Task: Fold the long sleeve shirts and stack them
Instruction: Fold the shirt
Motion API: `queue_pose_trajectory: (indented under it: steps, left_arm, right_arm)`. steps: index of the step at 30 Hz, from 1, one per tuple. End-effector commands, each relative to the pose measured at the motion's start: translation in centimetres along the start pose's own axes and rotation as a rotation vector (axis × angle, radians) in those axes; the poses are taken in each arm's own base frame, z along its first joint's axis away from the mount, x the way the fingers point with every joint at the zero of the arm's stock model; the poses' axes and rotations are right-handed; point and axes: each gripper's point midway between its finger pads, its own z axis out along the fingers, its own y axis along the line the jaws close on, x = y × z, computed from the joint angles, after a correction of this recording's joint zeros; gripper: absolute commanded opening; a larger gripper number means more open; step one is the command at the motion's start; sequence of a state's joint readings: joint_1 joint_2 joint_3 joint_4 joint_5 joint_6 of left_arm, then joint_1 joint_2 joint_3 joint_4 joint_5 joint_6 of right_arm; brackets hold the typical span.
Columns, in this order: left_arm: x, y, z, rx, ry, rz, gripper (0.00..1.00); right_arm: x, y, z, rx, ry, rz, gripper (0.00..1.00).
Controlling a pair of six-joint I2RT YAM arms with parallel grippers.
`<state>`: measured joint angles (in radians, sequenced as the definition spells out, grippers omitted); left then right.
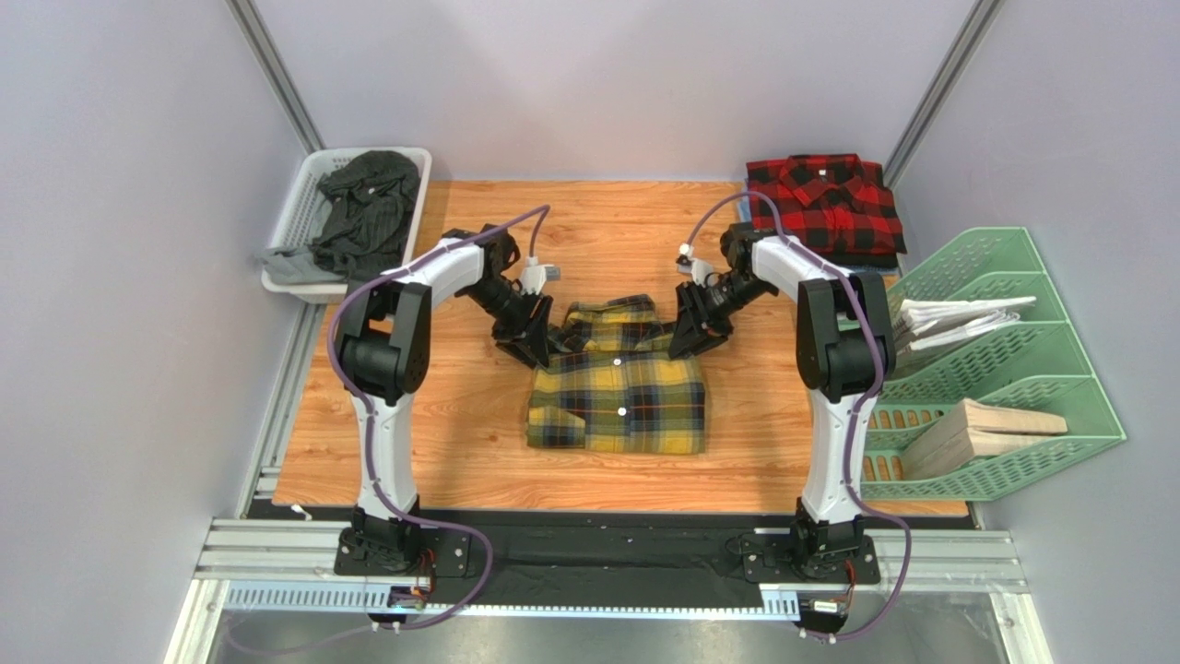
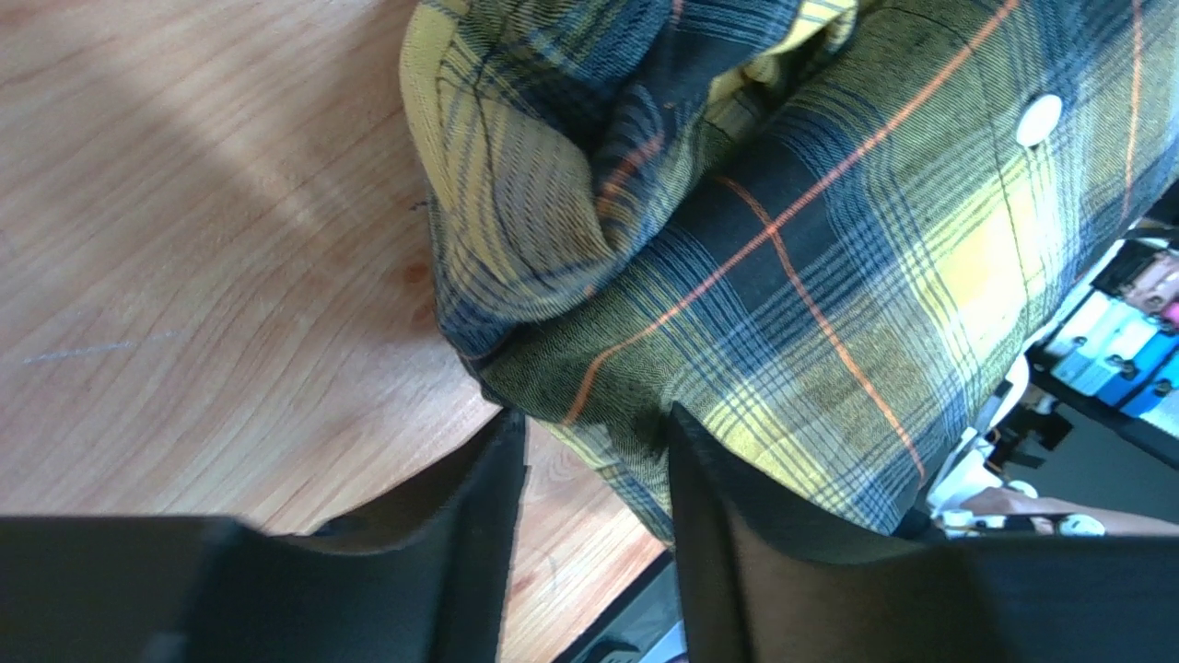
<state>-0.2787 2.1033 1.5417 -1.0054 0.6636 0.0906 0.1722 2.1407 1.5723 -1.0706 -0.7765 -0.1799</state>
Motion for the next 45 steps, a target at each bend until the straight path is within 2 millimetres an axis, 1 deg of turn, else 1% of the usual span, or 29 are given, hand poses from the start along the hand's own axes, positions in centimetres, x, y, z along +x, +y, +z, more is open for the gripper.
queue_pose_trajectory:
  steps: [1,2,3,4,5,6,7,9,10,11,14,17,20,22,25,27,29,31,32,33,35,36,37,38,40,42,43,44,45]
  left_arm:
    - [-0.8,-0.1,0.0,0.031,-0.024,-0.026,0.42]
    - [-1.0,-0.4,-0.3,0.039,-0.039,-0.02,0.3]
    - [-1.1,-0.8,-0.4,0.055,-0.054,-0.019,0.23]
    - [-1.3,-1.0,-0.5,0.076,-0.073,-0.008,0.17]
    - [-1.5,-1.4,-1.2,0.08,-0.098,0.007,0.04]
    - [-1.6,-1.6,-1.6,0.079,-0.114,0.018,0.0]
    - [-1.5,-1.8,-1.7,0.088,-0.125,0.033,0.0]
    - [-1.7,-2.7,-2.9,0.085,-0.163,0.086,0.0]
    - [-1.5,-3.1,-3.1,0.097,-0.173,0.101,0.0]
    - [-1.6,-3.8,-3.9,0.095,-0.195,0.13,0.0]
    - [-1.6,-5.0,-5.2,0.11,-0.231,0.185,0.0]
    - [-2.1,-5.6,-6.0,0.107,-0.258,0.216,0.0]
    - [-3.0,-5.5,-6.3,0.095,-0.287,0.242,0.0]
    - [-4.1,-5.2,-6.6,0.071,-0.309,0.269,0.0]
    - [-5.4,-4.1,-6.4,0.033,-0.32,0.288,0.0]
    - [-6.3,-2.7,-6.0,0.001,-0.326,0.283,0.0]
    - [-7.0,-1.4,-5.9,-0.021,-0.334,0.258,0.0]
    - [-7.6,-0.2,-5.8,-0.056,-0.339,0.244,0.0]
    - [-7.7,0.6,-5.1,-0.061,-0.32,0.218,0.01]
    - [-7.5,1.2,-4.6,-0.072,-0.299,0.192,0.02]
    - [-7.8,2.2,-3.8,-0.081,-0.271,0.139,0.04]
    - [-7.4,2.4,-3.5,-0.083,-0.245,0.118,0.05]
    - [-7.6,2.9,-3.0,-0.088,-0.226,0.109,0.06]
    - [-7.3,3.1,-2.7,-0.097,-0.207,0.112,0.06]
    - [-6.2,3.5,-2.2,-0.101,-0.159,0.095,0.05]
    - [-5.0,3.3,-1.9,-0.096,-0.12,0.107,0.03]
    - [-3.9,3.0,-1.8,-0.088,-0.103,0.107,0.03]
    - [-3.3,2.8,-1.6,-0.083,-0.091,0.121,0.03]
    - [-2.7,2.6,-1.5,-0.077,-0.083,0.128,0.02]
  right_arm:
    - [-1.4,0.0,-0.1,-0.003,-0.042,-0.017,0.34]
    - [-1.5,0.2,-0.3,-0.004,-0.05,-0.026,0.31]
    - [-1.4,0.2,-0.3,-0.003,-0.057,-0.034,0.28]
    - [-1.4,0.4,-0.4,-0.006,-0.066,-0.042,0.22]
    - [-1.4,0.5,-0.5,-0.008,-0.075,-0.051,0.2]
    - [-1.7,1.2,-1.1,-0.009,-0.104,-0.078,0.17]
    - [-1.2,1.3,-1.0,-0.016,-0.105,-0.074,0.13]
    - [-1.2,2.3,-1.8,-0.025,-0.146,-0.116,0.12]
    - [-0.5,2.3,-1.6,-0.028,-0.145,-0.113,0.11]
    - [-0.5,2.5,-1.9,-0.028,-0.157,-0.12,0.11]
    - [-0.4,3.2,-2.8,-0.039,-0.2,-0.148,0.1]
    - [-0.8,3.7,-3.7,-0.048,-0.246,-0.168,0.1]
    - [-2.2,3.8,-4.4,-0.042,-0.291,-0.198,0.1]
    - [-3.3,3.8,-4.7,-0.04,-0.317,-0.206,0.1]
    - [-5.2,3.3,-4.9,-0.032,-0.352,-0.209,0.12]
    - [-6.3,2.8,-4.7,-0.028,-0.372,-0.215,0.13]
    - [-6.9,2.5,-4.5,-0.03,-0.384,-0.211,0.18]
    - [-7.5,1.6,-4.0,-0.013,-0.402,-0.194,0.23]
    - [-7.7,1.4,-3.7,-0.008,-0.407,-0.186,0.25]
    - [-8.1,0.4,-3.1,0.018,-0.413,-0.186,0.28]
    - [-8.3,-0.2,-2.4,0.03,-0.401,-0.147,0.3]
    - [-8.1,-0.7,-1.8,0.05,-0.382,-0.132,0.3]
    - [-7.7,-1.2,-1.1,0.058,-0.357,-0.12,0.3]
    - [-7.2,-1.2,-0.4,0.059,-0.333,-0.123,0.3]
    - [-6.0,-1.7,0.7,0.07,-0.282,-0.123,0.3]
    - [-4.2,-1.8,1.7,0.066,-0.231,-0.11,0.29]
    - [-3.5,-1.7,2.1,0.065,-0.218,-0.107,0.29]
    - [-2.9,-1.1,2.2,0.063,-0.211,-0.116,0.29]
    - [-1.4,-1.3,2.7,0.061,-0.188,-0.104,0.29]
